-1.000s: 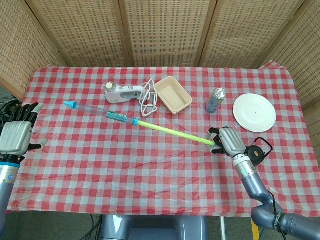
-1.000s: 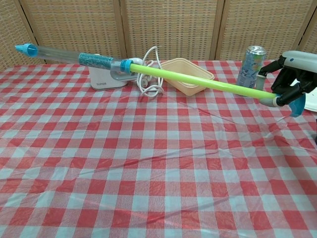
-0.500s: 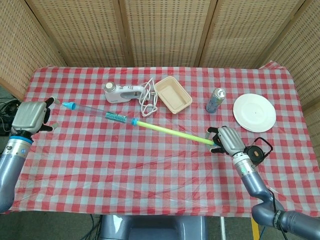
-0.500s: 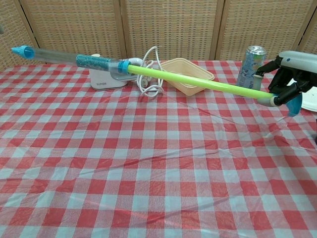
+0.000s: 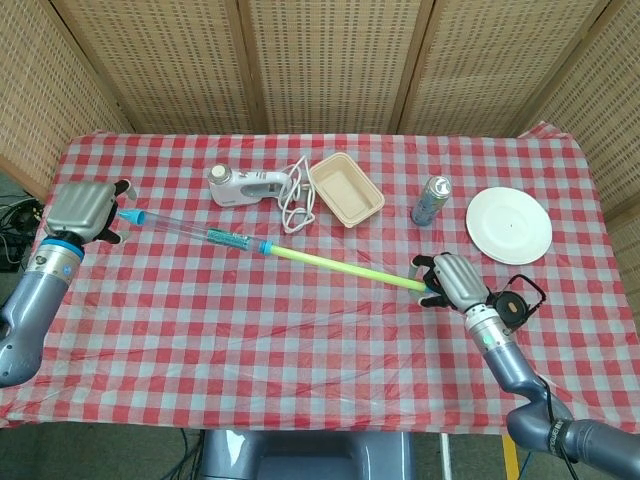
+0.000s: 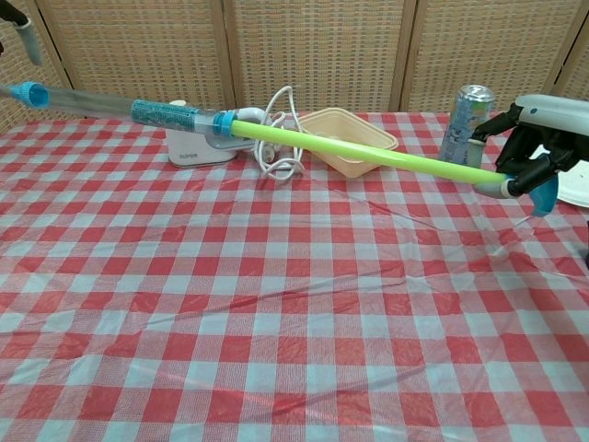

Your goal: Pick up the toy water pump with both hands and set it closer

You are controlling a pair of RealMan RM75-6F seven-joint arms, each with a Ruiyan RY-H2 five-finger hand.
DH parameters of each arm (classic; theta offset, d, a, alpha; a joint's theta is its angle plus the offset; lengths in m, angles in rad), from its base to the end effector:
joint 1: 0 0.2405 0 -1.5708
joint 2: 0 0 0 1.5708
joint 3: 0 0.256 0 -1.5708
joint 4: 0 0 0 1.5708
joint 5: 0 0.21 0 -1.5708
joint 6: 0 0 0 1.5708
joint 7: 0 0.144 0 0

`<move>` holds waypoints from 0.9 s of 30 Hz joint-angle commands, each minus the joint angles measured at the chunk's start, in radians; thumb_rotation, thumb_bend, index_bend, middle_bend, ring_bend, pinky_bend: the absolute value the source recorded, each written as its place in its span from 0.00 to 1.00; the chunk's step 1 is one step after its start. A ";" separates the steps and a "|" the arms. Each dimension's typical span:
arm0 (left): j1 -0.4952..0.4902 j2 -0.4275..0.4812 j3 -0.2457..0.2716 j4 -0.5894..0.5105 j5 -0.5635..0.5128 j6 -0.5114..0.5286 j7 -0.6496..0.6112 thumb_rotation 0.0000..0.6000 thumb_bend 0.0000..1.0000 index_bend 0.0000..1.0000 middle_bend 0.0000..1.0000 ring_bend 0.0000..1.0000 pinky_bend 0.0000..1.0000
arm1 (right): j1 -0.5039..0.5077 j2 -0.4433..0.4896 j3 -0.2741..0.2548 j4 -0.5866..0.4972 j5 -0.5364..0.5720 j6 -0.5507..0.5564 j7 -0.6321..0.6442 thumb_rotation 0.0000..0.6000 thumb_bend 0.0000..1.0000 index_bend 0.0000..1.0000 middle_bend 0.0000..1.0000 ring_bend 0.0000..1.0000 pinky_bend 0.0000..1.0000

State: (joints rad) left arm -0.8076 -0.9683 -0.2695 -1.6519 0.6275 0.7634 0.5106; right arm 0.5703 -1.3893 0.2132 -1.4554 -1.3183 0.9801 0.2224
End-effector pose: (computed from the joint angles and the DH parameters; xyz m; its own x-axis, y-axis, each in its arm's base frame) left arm -0.1894 0.4026 0.1757 0.5666 0.2508 0.7849 0.8178 -0.0544 -0.5729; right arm -0.2091 -0.3402 0.0484 0.0825 -0.2814 0.9560 -0.9746 -0.2233 0.0184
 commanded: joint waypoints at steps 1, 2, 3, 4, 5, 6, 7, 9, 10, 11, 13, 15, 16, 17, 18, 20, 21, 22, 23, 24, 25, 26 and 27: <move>-0.034 0.004 0.026 0.005 -0.031 -0.022 0.023 1.00 0.24 0.35 0.78 0.70 0.57 | 0.001 0.002 -0.001 -0.002 0.000 0.000 0.002 1.00 0.52 0.81 1.00 0.96 0.42; -0.042 0.004 0.033 0.005 -0.037 -0.024 0.028 1.00 0.24 0.36 0.78 0.70 0.57 | 0.001 0.002 -0.002 -0.002 0.000 0.000 0.003 1.00 0.52 0.81 1.00 0.96 0.42; -0.049 0.004 0.040 0.003 -0.042 -0.026 0.031 1.00 0.24 0.36 0.78 0.70 0.57 | 0.001 0.002 -0.003 -0.002 0.001 0.000 0.004 1.00 0.52 0.81 1.00 0.96 0.42; -0.054 0.004 0.046 0.000 -0.048 -0.027 0.032 1.00 0.24 0.37 0.78 0.70 0.57 | 0.002 0.002 -0.004 -0.002 0.002 -0.001 0.004 1.00 0.52 0.81 1.00 0.96 0.42; -0.059 0.003 0.050 -0.003 -0.052 -0.029 0.029 1.00 0.24 0.37 0.78 0.70 0.57 | 0.002 0.002 -0.005 -0.001 0.002 -0.001 0.004 1.00 0.52 0.81 1.00 0.96 0.42; -0.062 0.003 0.054 -0.004 -0.055 -0.029 0.028 1.00 0.24 0.37 0.78 0.70 0.57 | 0.002 0.002 -0.006 0.000 0.003 -0.002 0.005 1.00 0.52 0.81 1.00 0.96 0.42; -0.066 0.001 0.059 -0.003 -0.057 -0.028 0.028 1.00 0.24 0.38 0.78 0.70 0.57 | 0.002 0.002 -0.007 0.000 0.002 -0.002 0.005 1.00 0.52 0.81 1.00 0.96 0.42; -0.075 -0.004 0.071 0.000 -0.061 -0.025 0.030 1.00 0.24 0.38 0.78 0.70 0.57 | 0.002 0.003 -0.009 -0.003 -0.001 0.001 0.008 1.00 0.52 0.81 1.00 0.96 0.42; -0.079 -0.006 0.076 0.002 -0.064 -0.025 0.029 1.00 0.24 0.39 0.78 0.70 0.57 | 0.003 0.003 -0.009 -0.004 -0.002 0.002 0.010 1.00 0.52 0.81 1.00 0.96 0.42; -0.084 -0.009 0.082 0.005 -0.068 -0.025 0.027 1.00 0.24 0.39 0.78 0.70 0.57 | 0.003 0.003 -0.010 -0.005 -0.003 0.003 0.012 1.00 0.52 0.81 1.00 0.96 0.42; -0.090 -0.014 0.091 0.009 -0.074 -0.024 0.023 1.00 0.24 0.40 0.78 0.70 0.57 | 0.004 0.004 -0.011 -0.006 -0.004 0.003 0.015 1.00 0.52 0.81 1.00 0.96 0.42; -0.096 -0.020 0.100 0.014 -0.079 -0.025 0.023 1.00 0.24 0.40 0.78 0.70 0.57 | 0.004 0.004 -0.013 -0.006 -0.004 0.002 0.015 1.00 0.52 0.81 1.00 0.96 0.42; -0.100 -0.023 0.106 0.017 -0.082 -0.026 0.023 1.00 0.24 0.40 0.78 0.70 0.57 | 0.005 0.004 -0.013 -0.006 -0.004 0.002 0.016 1.00 0.52 0.81 1.00 0.96 0.42; -0.102 -0.025 0.109 0.018 -0.084 -0.026 0.023 1.00 0.24 0.40 0.78 0.70 0.57 | 0.005 0.005 -0.014 -0.007 -0.004 0.002 0.017 1.00 0.52 0.81 1.00 0.96 0.42; -0.105 -0.029 0.114 0.021 -0.086 -0.025 0.023 1.00 0.24 0.40 0.78 0.70 0.57 | 0.005 0.005 -0.014 -0.007 -0.004 0.003 0.018 1.00 0.52 0.81 1.00 0.96 0.42; -0.108 -0.034 0.120 0.025 -0.088 -0.021 0.022 1.00 0.24 0.40 0.78 0.70 0.57 | 0.005 0.007 -0.015 -0.009 -0.004 0.003 0.019 1.00 0.52 0.81 1.00 0.96 0.42; -0.111 -0.038 0.124 0.028 -0.089 -0.018 0.021 1.00 0.24 0.40 0.78 0.70 0.57 | 0.005 0.007 -0.015 -0.011 -0.005 0.003 0.020 1.00 0.52 0.81 1.00 0.96 0.42; -0.112 -0.040 0.126 0.030 -0.089 -0.016 0.021 1.00 0.25 0.40 0.78 0.70 0.57 | 0.005 0.008 -0.016 -0.012 -0.005 0.002 0.021 1.00 0.52 0.81 1.00 0.96 0.42; -0.113 -0.042 0.128 0.033 -0.088 -0.015 0.020 1.00 0.25 0.41 0.78 0.70 0.57 | 0.006 0.008 -0.016 -0.013 -0.004 0.002 0.022 1.00 0.52 0.81 1.00 0.96 0.42; -0.115 -0.046 0.132 0.034 -0.088 -0.014 0.019 1.00 0.25 0.42 0.78 0.70 0.57 | 0.006 0.009 -0.017 -0.013 -0.004 0.001 0.021 1.00 0.52 0.81 1.00 0.96 0.42; -0.116 -0.047 0.134 0.035 -0.088 -0.013 0.018 1.00 0.26 0.44 0.78 0.70 0.57 | 0.006 0.009 -0.017 -0.014 -0.003 0.001 0.021 1.00 0.52 0.81 1.00 0.96 0.42; -0.117 -0.049 0.136 0.035 -0.087 -0.012 0.017 1.00 0.29 0.46 0.78 0.70 0.57 | 0.006 0.009 -0.017 -0.014 -0.003 0.001 0.020 1.00 0.52 0.81 1.00 0.96 0.42; -0.119 -0.051 0.139 0.035 -0.086 -0.010 0.015 1.00 0.30 0.48 0.78 0.70 0.57 | 0.006 0.008 -0.017 -0.014 -0.002 0.002 0.020 1.00 0.52 0.81 1.00 0.96 0.42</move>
State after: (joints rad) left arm -0.9257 -1.0184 -0.1318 -1.6174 0.5410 0.7521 0.5269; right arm 0.5765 -1.3810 0.1958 -1.4696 -1.3204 0.9817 0.2421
